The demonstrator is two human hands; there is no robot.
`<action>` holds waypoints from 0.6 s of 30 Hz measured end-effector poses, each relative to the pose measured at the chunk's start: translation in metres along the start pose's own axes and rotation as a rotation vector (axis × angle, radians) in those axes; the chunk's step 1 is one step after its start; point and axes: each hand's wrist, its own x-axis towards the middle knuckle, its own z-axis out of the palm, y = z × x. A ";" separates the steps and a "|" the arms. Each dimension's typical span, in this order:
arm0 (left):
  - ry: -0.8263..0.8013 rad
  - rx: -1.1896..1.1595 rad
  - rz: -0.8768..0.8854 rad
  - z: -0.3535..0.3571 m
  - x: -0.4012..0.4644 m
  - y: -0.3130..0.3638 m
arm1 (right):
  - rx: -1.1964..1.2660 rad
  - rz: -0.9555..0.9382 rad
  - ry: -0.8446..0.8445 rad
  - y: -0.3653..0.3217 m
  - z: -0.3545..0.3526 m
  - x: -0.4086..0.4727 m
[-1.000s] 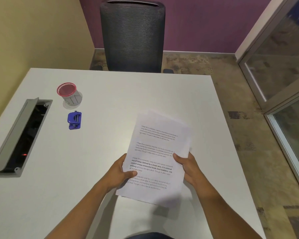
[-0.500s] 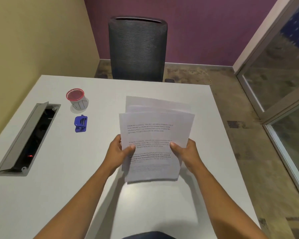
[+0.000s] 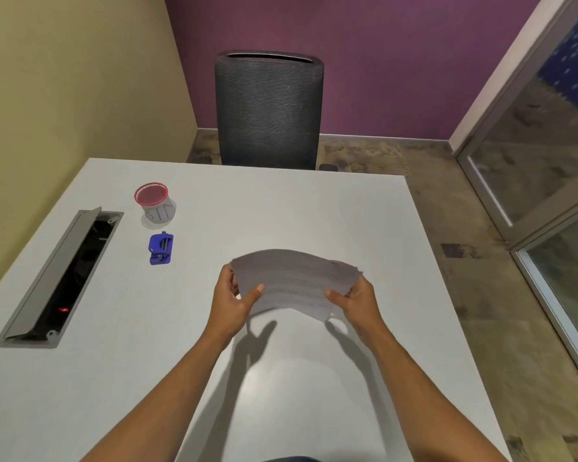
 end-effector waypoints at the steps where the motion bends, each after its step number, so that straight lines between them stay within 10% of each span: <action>1: 0.003 0.010 0.001 0.002 -0.001 -0.001 | -0.005 0.016 0.008 0.004 0.002 -0.002; 18: 0.103 0.082 -0.047 0.014 0.006 -0.003 | -0.050 0.032 0.138 0.014 0.020 0.001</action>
